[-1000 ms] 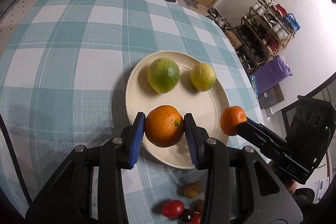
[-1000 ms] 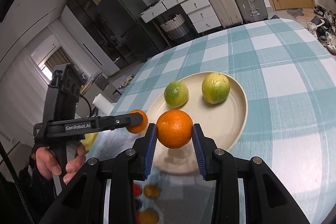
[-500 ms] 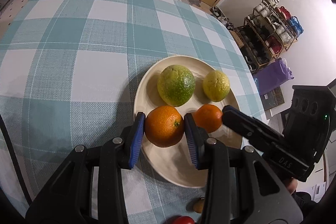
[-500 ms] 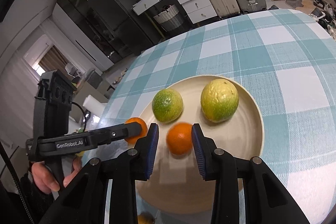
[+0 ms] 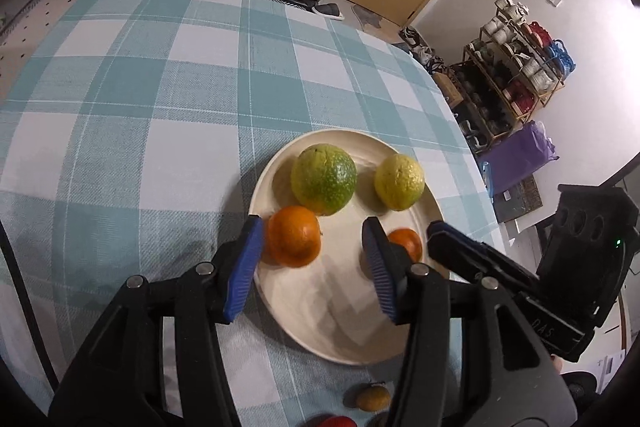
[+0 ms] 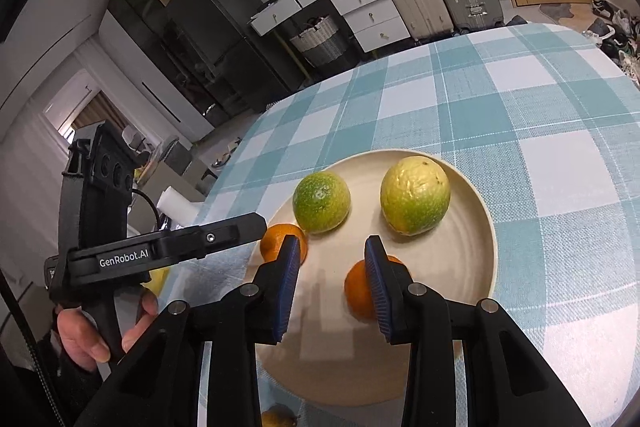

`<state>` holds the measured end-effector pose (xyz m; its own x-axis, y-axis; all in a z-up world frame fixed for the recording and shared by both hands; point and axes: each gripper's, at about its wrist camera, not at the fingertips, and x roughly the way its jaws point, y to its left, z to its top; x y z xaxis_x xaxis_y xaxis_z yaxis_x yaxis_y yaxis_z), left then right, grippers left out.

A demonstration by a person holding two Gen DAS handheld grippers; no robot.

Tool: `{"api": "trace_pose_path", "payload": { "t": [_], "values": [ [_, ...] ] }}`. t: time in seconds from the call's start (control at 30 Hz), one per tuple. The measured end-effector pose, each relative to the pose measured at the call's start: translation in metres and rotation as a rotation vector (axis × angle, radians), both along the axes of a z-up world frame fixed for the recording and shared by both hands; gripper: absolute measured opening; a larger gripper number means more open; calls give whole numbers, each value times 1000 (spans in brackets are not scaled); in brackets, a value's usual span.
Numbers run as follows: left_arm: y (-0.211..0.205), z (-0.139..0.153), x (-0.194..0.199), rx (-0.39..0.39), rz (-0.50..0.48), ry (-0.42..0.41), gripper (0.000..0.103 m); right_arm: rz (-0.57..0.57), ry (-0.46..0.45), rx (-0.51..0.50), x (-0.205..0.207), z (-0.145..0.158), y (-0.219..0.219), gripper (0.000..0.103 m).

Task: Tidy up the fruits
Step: 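Carry both oranges onto the cream plate and open both tools, then withdraw both tools from the plate toward the tomatoes and grapes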

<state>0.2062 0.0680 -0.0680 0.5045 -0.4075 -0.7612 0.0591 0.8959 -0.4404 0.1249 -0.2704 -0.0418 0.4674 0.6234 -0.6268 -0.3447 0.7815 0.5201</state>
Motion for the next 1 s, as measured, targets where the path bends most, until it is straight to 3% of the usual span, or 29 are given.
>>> {"api": "trace_pose_path", "payload": {
  "t": [0.2,0.33,0.47,0.7,0.87,1.0],
  "values": [
    [-6,14,-22,91,5,-39,48,-13,-34,-4,-13,14,-6,36],
    [-12,24,-39,140,7,-61,51,-31,-61,-10,-23,24,-10,46],
    [-17,32,-56,192,13,-92,51,-36,-85,-21,-35,32,-12,48],
    [-26,48,-88,261,27,-149,64,-36,-126,-34,-60,46,-16,52],
    [-32,57,-108,314,35,-188,76,-35,-172,-34,-78,56,-17,68],
    [-37,64,-124,346,41,-223,80,-31,-210,-39,-92,64,-18,71]
  ]
}}
